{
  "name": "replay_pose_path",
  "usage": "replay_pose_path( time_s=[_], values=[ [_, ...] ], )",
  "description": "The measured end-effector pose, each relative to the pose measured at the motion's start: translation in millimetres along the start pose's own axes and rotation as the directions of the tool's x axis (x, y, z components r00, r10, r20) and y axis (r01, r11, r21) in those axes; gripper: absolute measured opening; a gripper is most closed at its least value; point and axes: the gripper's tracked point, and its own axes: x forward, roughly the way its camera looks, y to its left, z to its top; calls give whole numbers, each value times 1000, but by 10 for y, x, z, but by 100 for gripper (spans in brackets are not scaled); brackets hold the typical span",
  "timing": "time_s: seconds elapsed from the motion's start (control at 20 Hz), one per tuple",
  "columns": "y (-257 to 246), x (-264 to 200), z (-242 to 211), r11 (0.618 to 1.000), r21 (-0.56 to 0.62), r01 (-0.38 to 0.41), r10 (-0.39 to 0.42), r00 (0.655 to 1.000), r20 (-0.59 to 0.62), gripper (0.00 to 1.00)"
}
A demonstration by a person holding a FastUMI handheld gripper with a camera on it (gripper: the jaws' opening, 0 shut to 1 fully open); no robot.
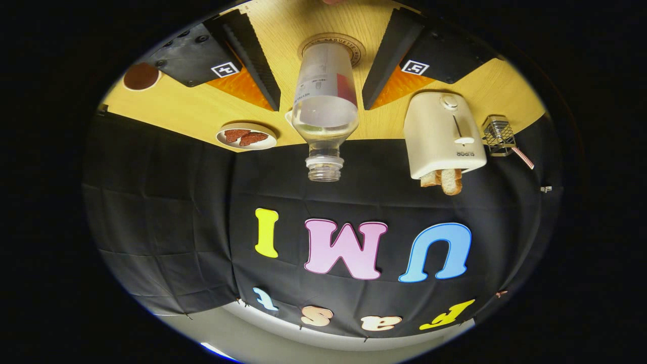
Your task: Take the bottle from table, then pour the juice into the cup, finally place the bottle on the coaster
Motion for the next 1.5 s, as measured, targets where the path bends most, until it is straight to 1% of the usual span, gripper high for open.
replay_pose_path(
  time_s=[0.15,0.45,0.7,0.8,0.95,1.2,1.5],
  values=[
    [-28,-261,159,1000,1,-19,19,1000,6,98],
    [57,-863,585,993,58,-99,98,995,11,97],
    [114,-1248,969,985,53,-164,163,986,26,97],
    [84,-1359,1101,981,58,-187,185,982,35,97],
    [-5,-1496,1259,978,78,-195,192,980,46,97],
    [-4,-1732,1421,958,159,-239,236,971,40,98],
    [-93,-1877,1580,956,165,-243,240,970,36,98]
  ],
)
